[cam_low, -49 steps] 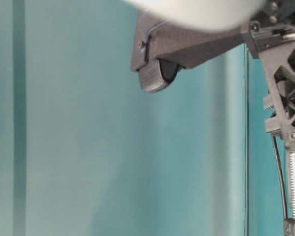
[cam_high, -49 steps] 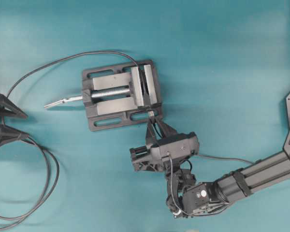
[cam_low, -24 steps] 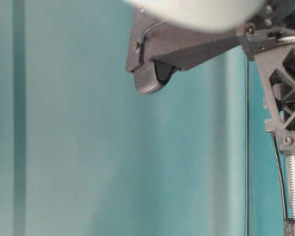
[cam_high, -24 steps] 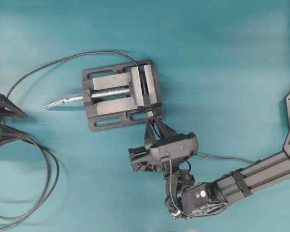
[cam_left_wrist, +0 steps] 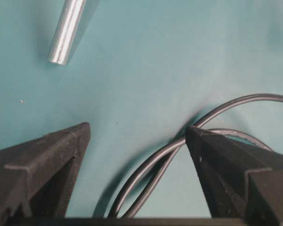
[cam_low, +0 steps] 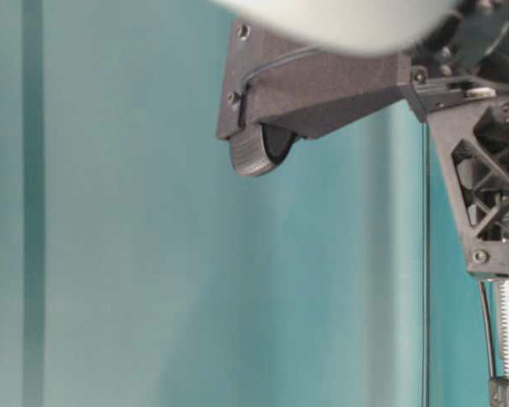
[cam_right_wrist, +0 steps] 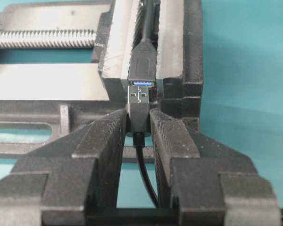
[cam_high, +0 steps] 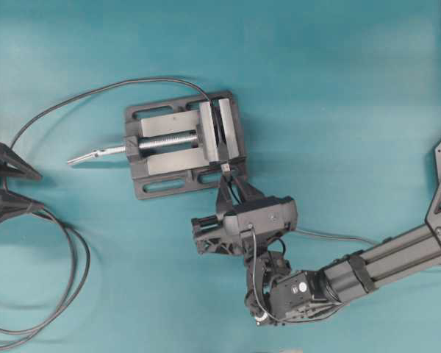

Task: Insert the USB cable into the fixed female connector.
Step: 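Push the plug with the right gripper into the female USB port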

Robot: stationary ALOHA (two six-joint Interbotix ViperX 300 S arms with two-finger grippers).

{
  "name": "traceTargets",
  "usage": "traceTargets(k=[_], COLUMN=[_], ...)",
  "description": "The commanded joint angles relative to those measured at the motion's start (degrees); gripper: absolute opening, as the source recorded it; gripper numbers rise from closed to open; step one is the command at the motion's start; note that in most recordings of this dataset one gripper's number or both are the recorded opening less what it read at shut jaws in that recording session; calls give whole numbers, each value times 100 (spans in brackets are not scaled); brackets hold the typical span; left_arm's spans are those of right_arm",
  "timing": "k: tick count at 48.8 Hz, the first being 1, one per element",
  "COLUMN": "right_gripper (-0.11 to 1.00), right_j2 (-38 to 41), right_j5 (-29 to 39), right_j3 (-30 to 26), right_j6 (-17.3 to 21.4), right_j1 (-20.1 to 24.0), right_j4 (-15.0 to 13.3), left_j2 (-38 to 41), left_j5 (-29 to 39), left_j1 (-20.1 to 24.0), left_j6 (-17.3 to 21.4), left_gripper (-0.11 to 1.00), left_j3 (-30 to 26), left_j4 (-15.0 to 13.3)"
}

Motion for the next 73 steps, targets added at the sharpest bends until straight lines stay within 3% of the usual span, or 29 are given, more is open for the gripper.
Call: traceTargets(k=[1, 73], right_gripper=[21, 21], right_j2=[-97, -97], right_j5=[44, 26], right_j3=[-79, 26], right_j6=[-9, -9], right_j1=[-44, -158], right_j4=[-44, -44], left_j2=[44, 35], left_j5=[-18, -18], left_j1=[-9, 0], left_j6=[-62, -62], left_gripper=[100, 100], left_j3=[-70, -70], left_j4=[26, 18])
